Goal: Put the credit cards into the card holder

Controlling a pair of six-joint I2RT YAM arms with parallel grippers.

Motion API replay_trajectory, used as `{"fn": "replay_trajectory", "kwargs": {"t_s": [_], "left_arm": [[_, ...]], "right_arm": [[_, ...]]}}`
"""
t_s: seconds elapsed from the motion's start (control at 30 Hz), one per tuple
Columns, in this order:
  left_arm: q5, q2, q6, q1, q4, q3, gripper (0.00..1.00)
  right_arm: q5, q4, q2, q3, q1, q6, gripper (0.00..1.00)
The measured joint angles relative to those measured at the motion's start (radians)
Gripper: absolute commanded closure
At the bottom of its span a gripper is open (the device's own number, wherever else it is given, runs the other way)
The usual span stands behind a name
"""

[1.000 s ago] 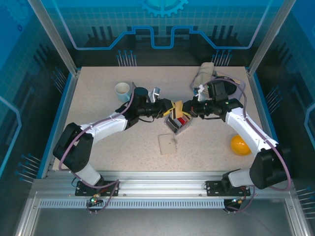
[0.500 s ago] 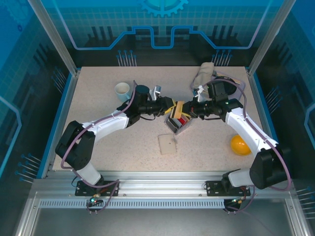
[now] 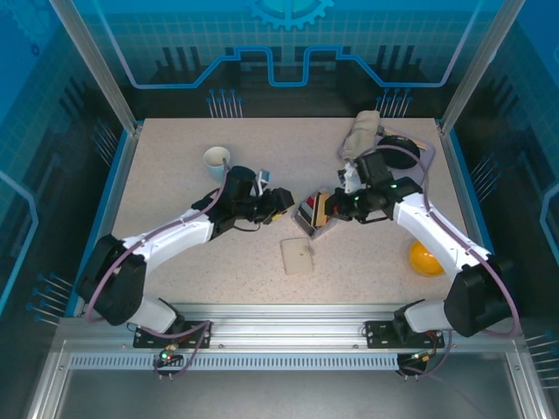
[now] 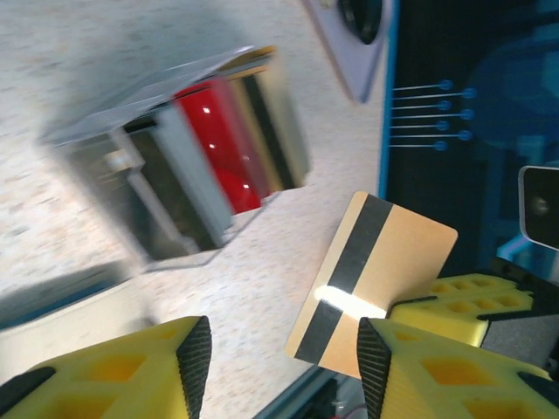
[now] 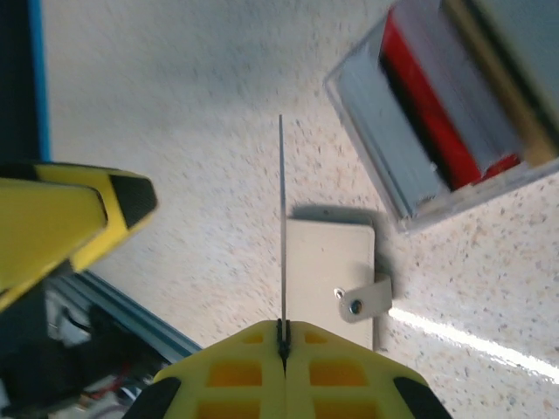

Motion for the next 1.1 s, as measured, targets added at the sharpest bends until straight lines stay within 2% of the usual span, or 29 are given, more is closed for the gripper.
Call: {"fn": "replay_trajectory", "kwargs": {"t_s": [0.2,0.37,0.53,0.83,1.0,1.1], "left_arm": [[-0.061,-0.06,0.008,0.0,-0.119,-0.126,0.43],[-0.074,-0.055,0.009,-0.003,-0.163,-0.159,0.41],[-0.072,-0.003,0.034,-0.015,-0.163,-0.146,0.41],[-0.066,0.127,0.083,-0.077,-0.183,-0.058,0.42],[-0.062,0.193,0.106,-0.109,-0.192,-0.014,0.42],[-0.068,0.224,0.125,-0.122,-0.217,0.008,0.39]], "right_arm": [[0.124,-0.032,0.101,0.0,0.181,-0.025,1.0],[0.198,-0.036,0.183,0.003,0.241,-0.024,1.0],[0.269,-0.061,0.216,0.003,0.246,-0.024,1.0],[0.316,-0.079,0.166,-0.088,0.24,-0.02,1.0],[0.289,-0.06,0.147,-0.142,0.218,-0.012,1.0],[0.24,-0.027,0.126,-0.175,0.195,-0.001,1.0]]}}
